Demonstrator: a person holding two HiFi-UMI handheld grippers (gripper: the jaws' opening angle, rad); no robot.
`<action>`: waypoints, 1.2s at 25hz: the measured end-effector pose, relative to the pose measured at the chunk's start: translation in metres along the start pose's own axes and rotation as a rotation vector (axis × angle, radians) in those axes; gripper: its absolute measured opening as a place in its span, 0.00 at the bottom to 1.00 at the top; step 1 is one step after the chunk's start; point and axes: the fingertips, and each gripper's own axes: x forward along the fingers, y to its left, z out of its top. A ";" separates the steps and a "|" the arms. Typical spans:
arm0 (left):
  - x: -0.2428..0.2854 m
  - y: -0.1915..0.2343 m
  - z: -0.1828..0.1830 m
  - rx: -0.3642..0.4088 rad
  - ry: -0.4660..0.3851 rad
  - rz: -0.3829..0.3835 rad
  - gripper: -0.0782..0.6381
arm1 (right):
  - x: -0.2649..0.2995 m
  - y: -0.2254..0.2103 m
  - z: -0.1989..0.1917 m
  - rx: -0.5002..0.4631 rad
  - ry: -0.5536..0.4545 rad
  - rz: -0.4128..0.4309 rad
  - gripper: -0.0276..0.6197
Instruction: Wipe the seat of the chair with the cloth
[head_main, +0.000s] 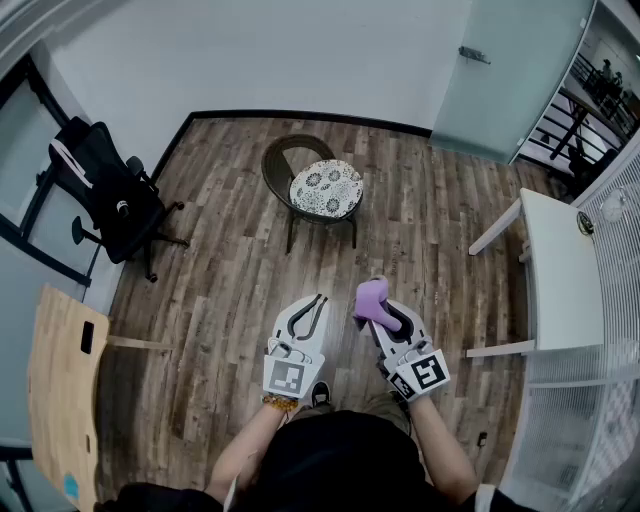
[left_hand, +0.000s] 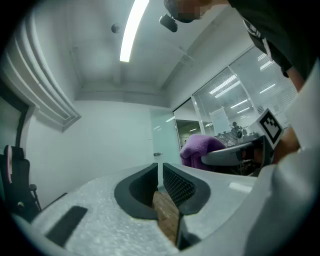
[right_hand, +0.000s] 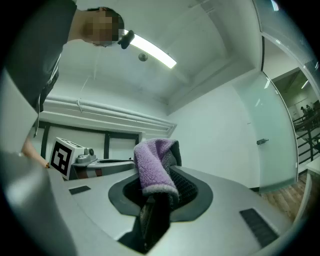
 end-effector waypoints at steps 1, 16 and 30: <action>0.005 0.003 -0.001 0.011 -0.001 -0.011 0.17 | 0.004 -0.002 0.000 -0.007 -0.002 -0.004 0.18; 0.140 0.003 -0.020 0.036 0.000 0.044 0.17 | 0.051 -0.125 -0.012 -0.018 -0.001 0.065 0.19; 0.268 0.001 -0.034 0.044 0.075 0.211 0.17 | 0.093 -0.292 -0.018 -0.003 0.051 0.164 0.20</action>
